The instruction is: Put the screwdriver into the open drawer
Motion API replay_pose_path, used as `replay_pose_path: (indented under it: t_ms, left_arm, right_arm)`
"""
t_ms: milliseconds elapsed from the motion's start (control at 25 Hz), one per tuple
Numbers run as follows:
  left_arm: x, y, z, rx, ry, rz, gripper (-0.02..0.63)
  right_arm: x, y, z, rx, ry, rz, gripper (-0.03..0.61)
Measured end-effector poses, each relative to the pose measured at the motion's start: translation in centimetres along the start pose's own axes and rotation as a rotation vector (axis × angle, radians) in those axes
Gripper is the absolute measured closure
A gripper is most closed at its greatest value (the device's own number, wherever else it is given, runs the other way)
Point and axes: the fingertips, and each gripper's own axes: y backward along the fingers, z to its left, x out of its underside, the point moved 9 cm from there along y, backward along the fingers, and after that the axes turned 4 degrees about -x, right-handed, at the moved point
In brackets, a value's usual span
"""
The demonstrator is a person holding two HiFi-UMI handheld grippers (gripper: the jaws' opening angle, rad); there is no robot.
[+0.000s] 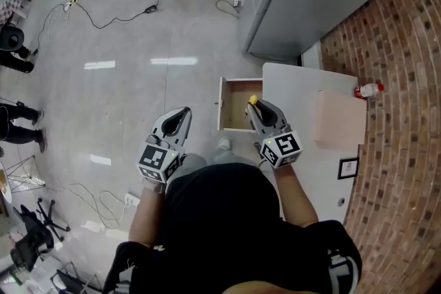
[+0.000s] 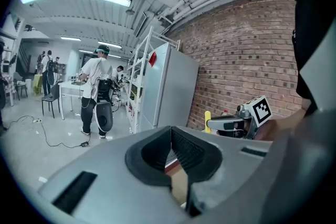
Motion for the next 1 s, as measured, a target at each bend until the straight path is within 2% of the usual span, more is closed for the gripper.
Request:
replay_pose_path:
  t_ms: [240,600,1000]
  left_arm:
    - [0.6,-0.8,1.2,-0.019,0.012,0.030,0.609]
    - [1.6,-0.6,5.0,-0.011,0.029,0.097,0.609]
    - [2.6,-0.5,8.4,0.002,0.027,0.158,0.609]
  right_arm:
    - [1.8,-2.8,-1.1,-0.012,-0.016,0.050,0.500]
    - [5.9,-7.2,-1.8,0.033,-0.122,0.159,0.500]
    - [12.0,-11.4,-3.4,0.101,-0.174,0.279,0.500]
